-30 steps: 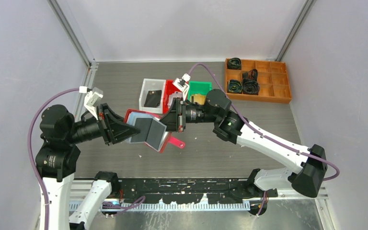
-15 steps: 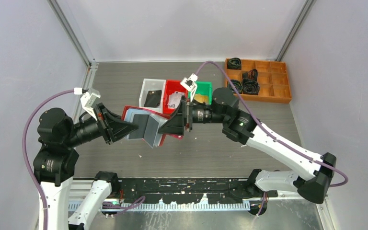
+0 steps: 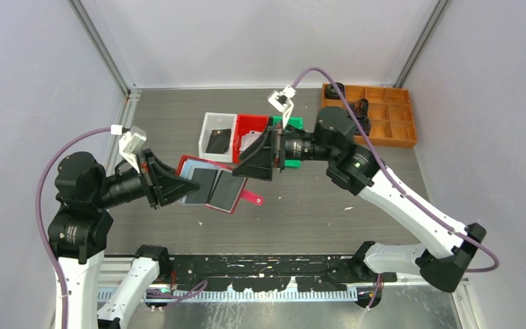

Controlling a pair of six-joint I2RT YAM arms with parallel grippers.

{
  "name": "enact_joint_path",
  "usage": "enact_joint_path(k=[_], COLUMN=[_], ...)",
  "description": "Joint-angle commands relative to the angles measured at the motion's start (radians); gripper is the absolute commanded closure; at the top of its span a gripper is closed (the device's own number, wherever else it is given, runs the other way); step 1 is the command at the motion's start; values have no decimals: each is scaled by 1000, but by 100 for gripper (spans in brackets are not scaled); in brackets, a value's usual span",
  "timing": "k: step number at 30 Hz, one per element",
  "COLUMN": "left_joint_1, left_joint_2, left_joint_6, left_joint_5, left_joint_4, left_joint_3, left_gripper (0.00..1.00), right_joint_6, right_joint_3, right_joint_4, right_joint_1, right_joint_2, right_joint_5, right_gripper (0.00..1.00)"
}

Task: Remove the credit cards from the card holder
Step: Remove the credit card from the card holder.

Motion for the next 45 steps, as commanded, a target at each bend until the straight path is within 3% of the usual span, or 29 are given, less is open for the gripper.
enact_joint_path(k=[1, 4, 9, 12, 16, 18, 20, 21, 24, 26, 45], left_joint_1=[3, 3, 3, 3, 3, 3, 3, 3, 3, 4, 3], left_joint_2=[22, 31, 38, 49, 57, 64, 70, 72, 76, 74, 9], left_joint_6=[-61, -107, -161, -180, -210, -224, -236, -242, -266, -287, -443], left_joint_5=[65, 77, 94, 98, 110, 117, 119, 121, 132, 139, 251], left_joint_4=[67, 97, 133, 142, 160, 169, 179, 186, 207, 217, 288], left_joint_3=[47, 40, 27, 17, -7, -17, -21, -22, -36, -55, -208], left_gripper=[100, 100, 100, 100, 100, 99, 93, 85, 68, 65, 56], right_joint_6=[-50, -65, 3, 41, 76, 77, 70, 63, 39, 30, -6], right_joint_3=[64, 68, 31, 8, 2, -6, -14, -17, -20, -19, -9], right_joint_4=[33, 37, 159, 219, 244, 244, 239, 232, 209, 205, 202], right_joint_1=[43, 62, 79, 99, 115, 116, 115, 116, 115, 115, 115], right_joint_2=[56, 77, 97, 112, 137, 135, 123, 116, 96, 87, 61], right_joint_5=[-75, -96, -166, -194, -213, -212, -209, -207, -194, -186, -173], right_gripper=[2, 7, 24, 40, 72, 81, 87, 90, 93, 95, 99])
